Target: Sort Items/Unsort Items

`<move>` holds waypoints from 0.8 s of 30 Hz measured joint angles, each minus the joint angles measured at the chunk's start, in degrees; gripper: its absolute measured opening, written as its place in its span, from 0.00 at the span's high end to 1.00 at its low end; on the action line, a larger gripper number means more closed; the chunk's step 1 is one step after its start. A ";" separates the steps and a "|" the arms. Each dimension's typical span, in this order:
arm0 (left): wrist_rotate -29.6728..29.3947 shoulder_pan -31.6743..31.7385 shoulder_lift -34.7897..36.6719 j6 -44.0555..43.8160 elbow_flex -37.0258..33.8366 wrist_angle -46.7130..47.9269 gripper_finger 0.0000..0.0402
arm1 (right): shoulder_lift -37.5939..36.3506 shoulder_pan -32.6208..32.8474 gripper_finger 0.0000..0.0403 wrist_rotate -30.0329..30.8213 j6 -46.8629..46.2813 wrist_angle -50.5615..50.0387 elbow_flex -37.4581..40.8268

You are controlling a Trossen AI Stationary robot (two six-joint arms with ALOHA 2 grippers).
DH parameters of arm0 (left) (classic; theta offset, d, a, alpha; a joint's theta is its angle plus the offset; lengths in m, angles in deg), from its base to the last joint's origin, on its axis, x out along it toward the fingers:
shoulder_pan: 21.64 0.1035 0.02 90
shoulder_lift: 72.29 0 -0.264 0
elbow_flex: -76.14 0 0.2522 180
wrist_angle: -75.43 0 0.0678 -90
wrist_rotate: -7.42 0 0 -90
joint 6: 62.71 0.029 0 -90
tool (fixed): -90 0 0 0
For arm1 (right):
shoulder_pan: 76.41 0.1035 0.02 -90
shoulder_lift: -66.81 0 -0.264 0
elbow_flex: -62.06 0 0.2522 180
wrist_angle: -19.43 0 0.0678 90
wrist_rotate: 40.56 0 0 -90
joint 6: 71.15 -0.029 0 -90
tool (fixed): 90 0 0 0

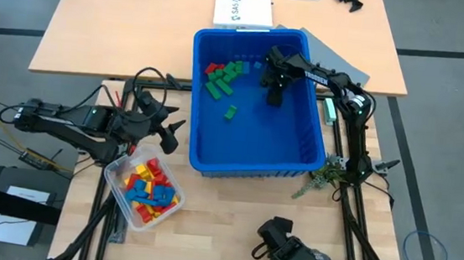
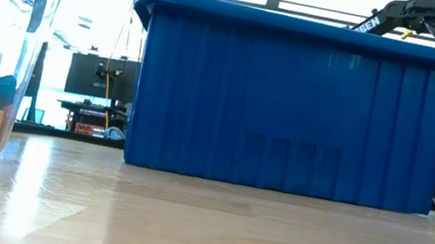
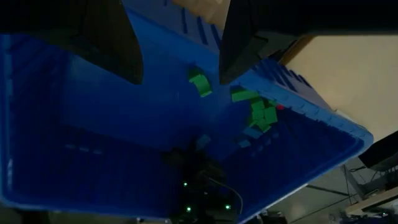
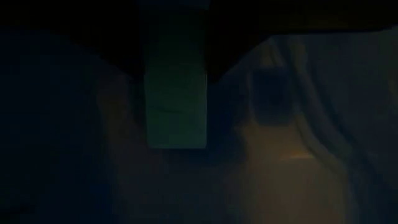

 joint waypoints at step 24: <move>-15.68 0.00 0.09 3.45 8.98 -2.89 0.46 | -1.71 31.13 0.69 -24.65 -19.73 2.65 -25.51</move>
